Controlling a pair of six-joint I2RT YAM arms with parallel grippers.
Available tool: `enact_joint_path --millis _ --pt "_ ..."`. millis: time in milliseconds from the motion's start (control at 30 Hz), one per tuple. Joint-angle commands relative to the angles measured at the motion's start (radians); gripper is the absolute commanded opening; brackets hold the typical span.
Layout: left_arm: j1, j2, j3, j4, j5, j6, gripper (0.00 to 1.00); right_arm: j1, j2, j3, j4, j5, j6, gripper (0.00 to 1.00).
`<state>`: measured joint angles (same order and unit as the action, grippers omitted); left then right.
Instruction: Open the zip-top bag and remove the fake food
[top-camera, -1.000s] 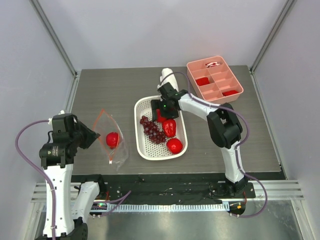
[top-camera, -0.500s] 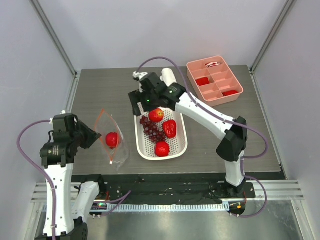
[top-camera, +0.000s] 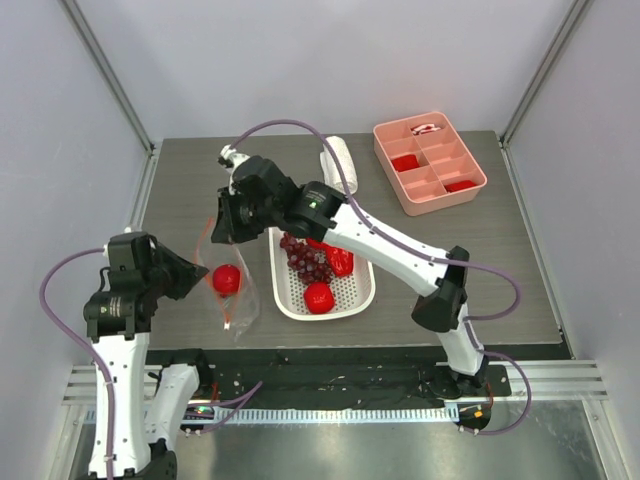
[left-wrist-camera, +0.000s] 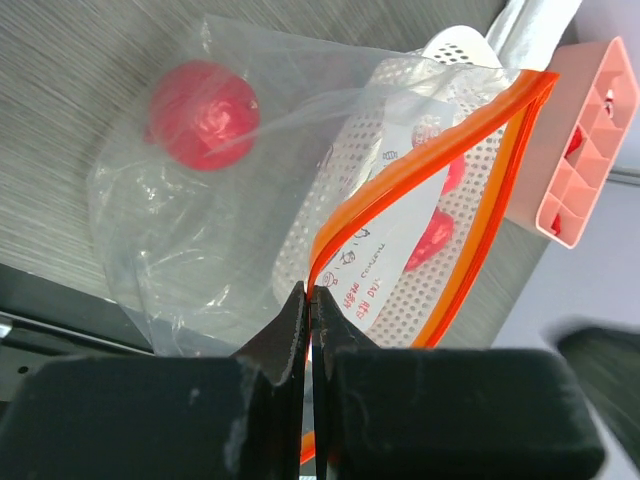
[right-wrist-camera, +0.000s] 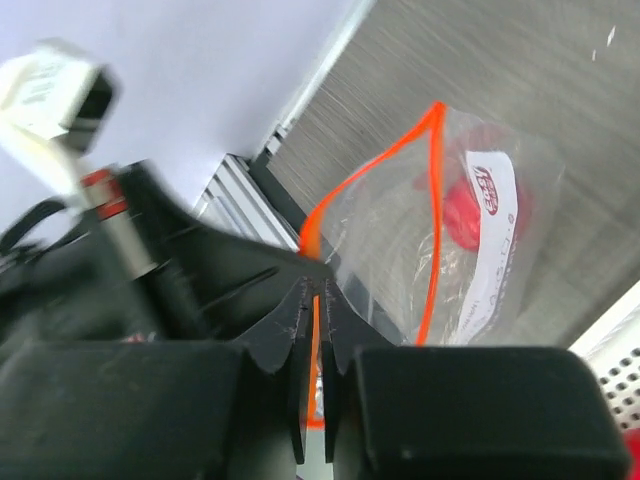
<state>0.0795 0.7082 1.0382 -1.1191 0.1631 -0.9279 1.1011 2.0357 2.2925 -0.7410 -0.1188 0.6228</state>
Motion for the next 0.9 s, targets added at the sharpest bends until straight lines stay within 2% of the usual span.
enact_joint_path --millis 0,133,367,567,667,867 --pt "-0.003 -0.029 -0.009 0.048 0.035 -0.058 0.00 0.025 0.073 0.033 -0.043 -0.001 0.147 0.11" --pt "-0.003 -0.044 -0.017 0.047 0.047 -0.069 0.00 0.039 0.135 0.077 -0.089 0.007 0.169 0.08" --pt "-0.003 -0.079 -0.052 0.041 0.072 -0.080 0.00 0.055 0.248 0.094 -0.087 0.148 0.121 0.08" --pt "-0.003 -0.111 -0.099 0.039 0.078 -0.104 0.00 0.054 0.327 0.205 -0.084 0.170 0.159 0.11" --pt "-0.003 -0.113 -0.115 0.058 0.084 -0.118 0.00 0.049 0.282 0.208 -0.081 0.068 0.241 0.11" --pt "-0.003 -0.113 -0.141 0.090 0.092 -0.115 0.00 0.052 0.146 0.053 0.029 0.001 0.369 0.12"
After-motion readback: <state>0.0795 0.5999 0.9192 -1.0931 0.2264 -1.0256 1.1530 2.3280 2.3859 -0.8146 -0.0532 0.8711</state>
